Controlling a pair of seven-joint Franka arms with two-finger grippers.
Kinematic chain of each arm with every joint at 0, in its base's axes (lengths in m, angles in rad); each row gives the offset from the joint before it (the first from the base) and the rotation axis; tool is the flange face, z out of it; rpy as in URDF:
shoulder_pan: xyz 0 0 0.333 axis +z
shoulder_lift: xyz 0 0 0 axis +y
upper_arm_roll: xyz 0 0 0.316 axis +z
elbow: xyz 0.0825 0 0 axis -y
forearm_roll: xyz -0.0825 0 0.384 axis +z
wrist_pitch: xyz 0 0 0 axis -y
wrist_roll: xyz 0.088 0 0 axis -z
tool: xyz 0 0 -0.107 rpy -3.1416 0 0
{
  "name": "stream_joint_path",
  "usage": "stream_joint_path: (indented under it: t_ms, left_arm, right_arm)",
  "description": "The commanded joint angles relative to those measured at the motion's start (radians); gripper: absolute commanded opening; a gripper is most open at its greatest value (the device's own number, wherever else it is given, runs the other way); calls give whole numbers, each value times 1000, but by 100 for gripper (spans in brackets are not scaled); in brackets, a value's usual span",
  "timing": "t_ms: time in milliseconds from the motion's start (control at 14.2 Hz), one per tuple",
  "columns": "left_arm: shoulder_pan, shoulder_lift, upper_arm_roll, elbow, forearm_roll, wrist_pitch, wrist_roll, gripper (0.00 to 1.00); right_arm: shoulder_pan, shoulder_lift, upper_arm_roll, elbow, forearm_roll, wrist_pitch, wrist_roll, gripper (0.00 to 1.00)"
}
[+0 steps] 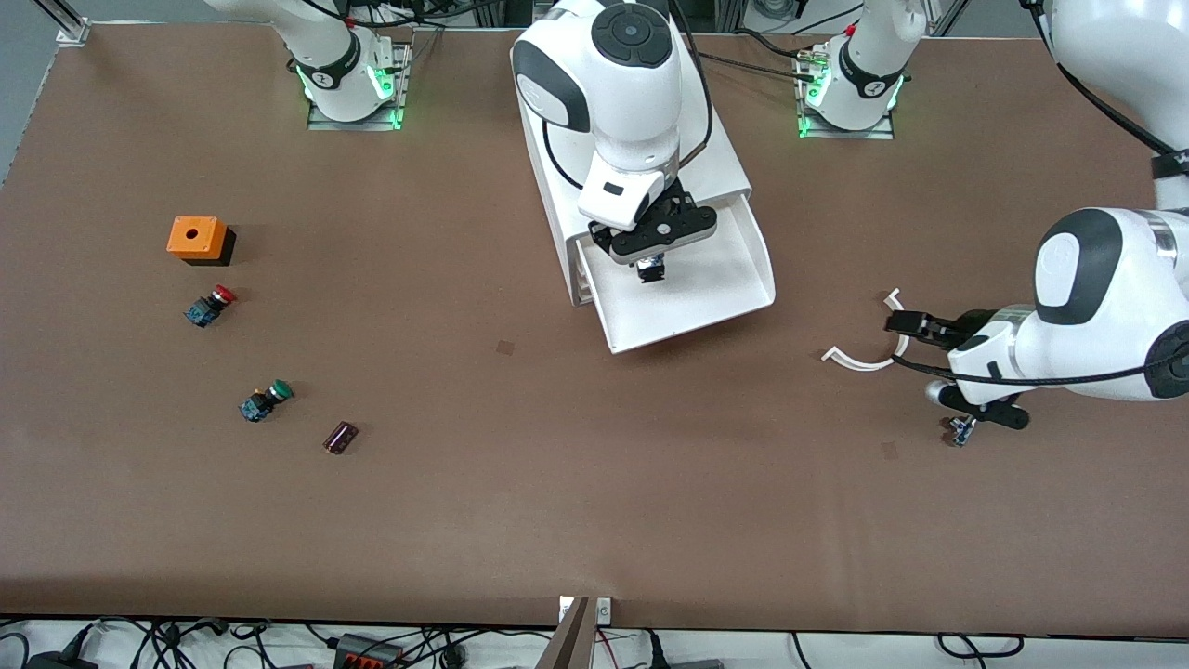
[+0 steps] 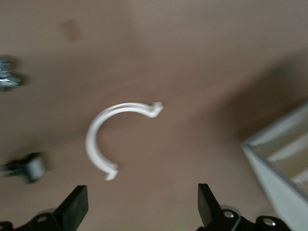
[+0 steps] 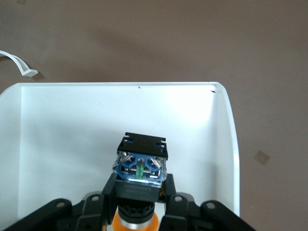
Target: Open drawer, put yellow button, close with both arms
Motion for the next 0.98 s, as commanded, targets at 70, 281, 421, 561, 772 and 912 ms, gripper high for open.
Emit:
stream_joint_path:
  t_ms: [70,281,421,561,772,912]
  left_arm:
    - [-21,40,-8,101,100,-5,-28,100]
    - [-23,46,-8,112,93,-5,-104,100]
    - [-23,45,-8,112,61,-7,-184,100]
    - [-23,45,-8,110,53,-7,-196,100]
    - [-24,45,-8,107,48,-5,-206,100]
    - [-24,45,-8,104,18,-5,-268,100]
  right_arm:
    - [28,50,-1,43,-12,20,50,0]
    - [29,65,-1,43,-12,36,50,0]
    - [29,77,-1,45,-11,49,50,0]
    - [29,79,0,43,-11,56,50,0]
    - [29,83,0,43,-9,67,50,1]
    - [28,85,0,43,-8,76,50,1]
